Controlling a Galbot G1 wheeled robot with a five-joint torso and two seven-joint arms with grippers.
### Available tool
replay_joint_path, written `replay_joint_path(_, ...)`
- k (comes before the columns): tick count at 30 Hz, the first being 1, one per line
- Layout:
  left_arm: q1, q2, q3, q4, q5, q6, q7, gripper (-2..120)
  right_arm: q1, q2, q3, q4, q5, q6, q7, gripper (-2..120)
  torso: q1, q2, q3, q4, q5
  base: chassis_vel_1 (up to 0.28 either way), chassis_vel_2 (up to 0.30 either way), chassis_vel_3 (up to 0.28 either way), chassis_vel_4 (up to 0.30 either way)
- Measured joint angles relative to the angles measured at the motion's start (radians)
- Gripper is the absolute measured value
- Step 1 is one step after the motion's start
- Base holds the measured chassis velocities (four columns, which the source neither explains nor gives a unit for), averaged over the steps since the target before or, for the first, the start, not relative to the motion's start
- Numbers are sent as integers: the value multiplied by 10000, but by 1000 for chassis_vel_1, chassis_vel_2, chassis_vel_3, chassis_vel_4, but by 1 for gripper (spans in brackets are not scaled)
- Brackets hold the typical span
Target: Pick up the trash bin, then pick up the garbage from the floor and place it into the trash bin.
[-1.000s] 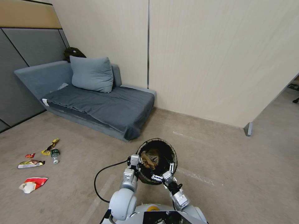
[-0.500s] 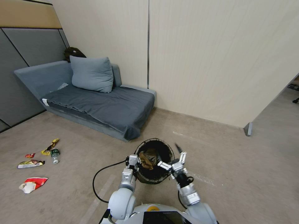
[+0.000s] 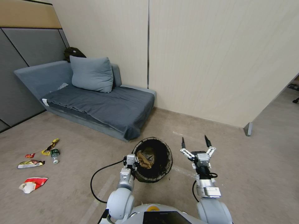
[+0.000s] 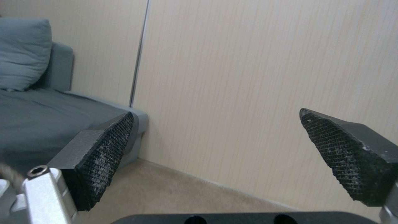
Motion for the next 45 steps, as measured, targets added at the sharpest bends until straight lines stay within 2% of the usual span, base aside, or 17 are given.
replay_joint_path(20,91,53,-1,-118,-317,-242,-1,1,70,112,17,-446,227,87,52,100,0,0,0,0,0,0,0,0,0)
replay_joint_path(45,76,14,69,-117,-404,-225,56,1,308,106,88,-519,549,-86,28,100,0,0,0,0,0,54,58,64,61)
